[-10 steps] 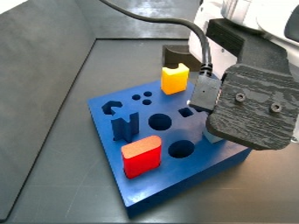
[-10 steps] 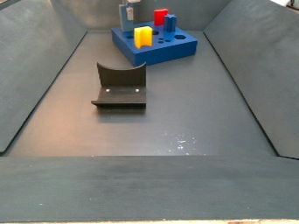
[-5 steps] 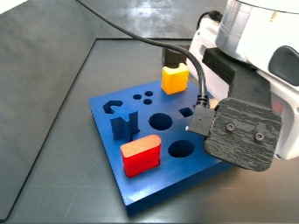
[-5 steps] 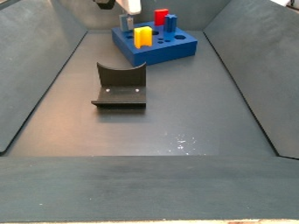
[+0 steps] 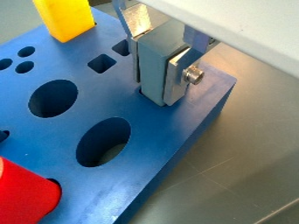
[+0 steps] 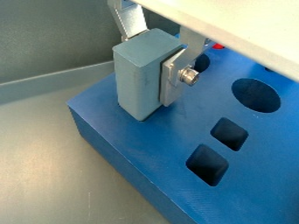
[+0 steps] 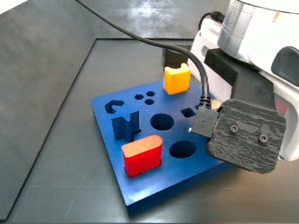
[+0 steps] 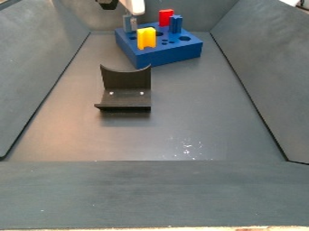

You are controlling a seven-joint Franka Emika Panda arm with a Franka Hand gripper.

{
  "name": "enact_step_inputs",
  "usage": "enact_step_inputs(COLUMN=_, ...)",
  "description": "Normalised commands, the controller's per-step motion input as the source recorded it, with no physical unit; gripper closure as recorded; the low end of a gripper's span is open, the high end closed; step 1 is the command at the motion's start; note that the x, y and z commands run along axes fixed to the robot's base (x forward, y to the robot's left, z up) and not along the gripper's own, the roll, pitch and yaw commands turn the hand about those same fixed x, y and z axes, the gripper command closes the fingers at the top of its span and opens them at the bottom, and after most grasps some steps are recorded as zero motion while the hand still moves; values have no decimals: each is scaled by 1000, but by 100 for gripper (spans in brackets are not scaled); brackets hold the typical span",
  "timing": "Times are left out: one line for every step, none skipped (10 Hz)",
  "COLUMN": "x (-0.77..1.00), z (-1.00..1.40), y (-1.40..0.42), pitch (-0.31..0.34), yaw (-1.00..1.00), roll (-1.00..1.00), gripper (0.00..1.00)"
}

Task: Pick up the rectangle object. Move up. Place the rectangle object on the fixture. Regrasp the rectangle object. Move to above the board. Insert the rectangle object.
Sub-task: Insert the rectangle object.

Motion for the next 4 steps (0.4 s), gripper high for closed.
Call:
enact_step_inputs(x=0, z=0, y=0, pitch=-54, yaw=0, roll=0, gripper=100)
enact_step_inputs(x=0, z=-6, y=0, pitch=-54, yaw=0, roll=0, gripper=100)
enact_step_inputs(x=0, z=0, y=-100, pitch=0, yaw=0, roll=137, gripper=100)
enact_step_inputs(x=0, z=0, y=-106, pitch=0, yaw=23, roll=206, gripper=100)
